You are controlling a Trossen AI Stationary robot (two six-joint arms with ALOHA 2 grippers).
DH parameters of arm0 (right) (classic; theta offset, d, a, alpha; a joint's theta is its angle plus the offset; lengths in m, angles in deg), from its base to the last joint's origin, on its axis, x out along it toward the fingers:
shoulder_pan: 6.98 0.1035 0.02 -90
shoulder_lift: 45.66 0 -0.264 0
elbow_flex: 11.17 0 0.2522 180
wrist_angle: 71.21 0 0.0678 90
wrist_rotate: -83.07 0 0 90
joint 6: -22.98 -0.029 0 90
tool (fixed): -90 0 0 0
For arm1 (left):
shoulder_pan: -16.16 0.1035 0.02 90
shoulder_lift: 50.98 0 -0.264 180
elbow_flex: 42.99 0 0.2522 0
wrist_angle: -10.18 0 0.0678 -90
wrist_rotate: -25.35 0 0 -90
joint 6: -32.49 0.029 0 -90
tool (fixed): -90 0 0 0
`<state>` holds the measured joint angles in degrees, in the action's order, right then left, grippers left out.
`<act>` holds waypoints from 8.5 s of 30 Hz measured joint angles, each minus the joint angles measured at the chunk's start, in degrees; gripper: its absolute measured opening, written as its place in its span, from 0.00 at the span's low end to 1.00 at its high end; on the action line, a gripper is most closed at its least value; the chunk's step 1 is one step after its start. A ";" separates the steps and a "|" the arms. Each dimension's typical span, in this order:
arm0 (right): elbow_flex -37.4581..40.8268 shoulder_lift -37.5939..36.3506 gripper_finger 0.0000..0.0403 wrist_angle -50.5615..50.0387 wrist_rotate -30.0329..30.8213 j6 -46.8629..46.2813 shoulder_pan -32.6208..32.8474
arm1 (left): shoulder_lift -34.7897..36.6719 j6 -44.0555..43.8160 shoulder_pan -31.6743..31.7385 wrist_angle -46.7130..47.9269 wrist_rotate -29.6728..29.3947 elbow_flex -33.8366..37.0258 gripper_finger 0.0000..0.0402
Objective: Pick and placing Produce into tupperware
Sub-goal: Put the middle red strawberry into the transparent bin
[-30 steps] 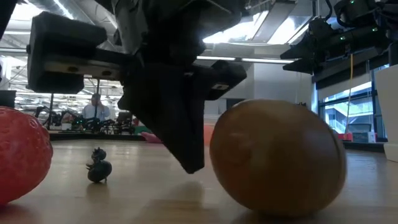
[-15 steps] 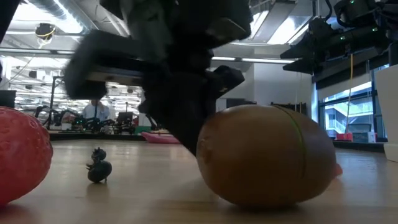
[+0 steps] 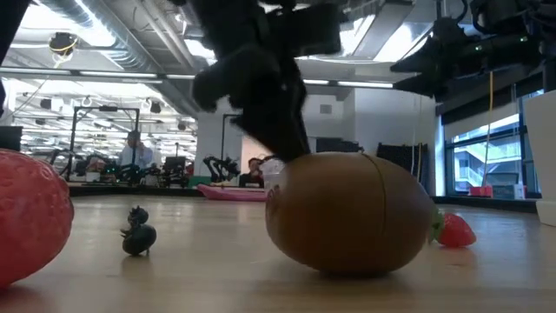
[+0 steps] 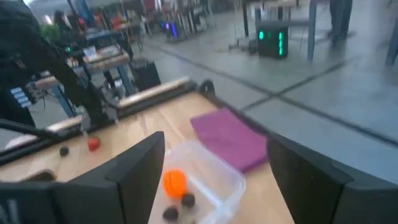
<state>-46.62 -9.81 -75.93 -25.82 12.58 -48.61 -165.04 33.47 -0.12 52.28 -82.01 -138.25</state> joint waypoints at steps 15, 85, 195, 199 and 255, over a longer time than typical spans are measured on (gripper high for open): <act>-47.39 15.16 0.70 -40.24 -3.20 13.11 2.51 | 27.08 -6.25 12.55 1.99 -0.62 -0.06 0.41; -82.29 76.86 0.70 -90.00 14.32 42.85 56.51 | 42.58 -2.37 29.99 24.43 0.32 0.01 0.39; -81.90 89.73 0.70 -69.85 1.36 51.02 52.30 | 42.55 -3.59 30.03 29.07 0.27 0.01 0.41; -81.90 89.73 0.70 -69.88 1.37 51.02 52.24 | 42.55 -3.59 30.03 29.18 0.27 0.01 0.41; -107.16 51.07 0.70 -91.48 9.66 27.33 32.48 | 42.58 -3.86 29.97 28.74 1.76 0.01 0.41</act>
<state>-153.78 41.25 -167.41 -16.16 39.90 -16.14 -122.46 29.61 29.86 81.01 -80.25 -138.24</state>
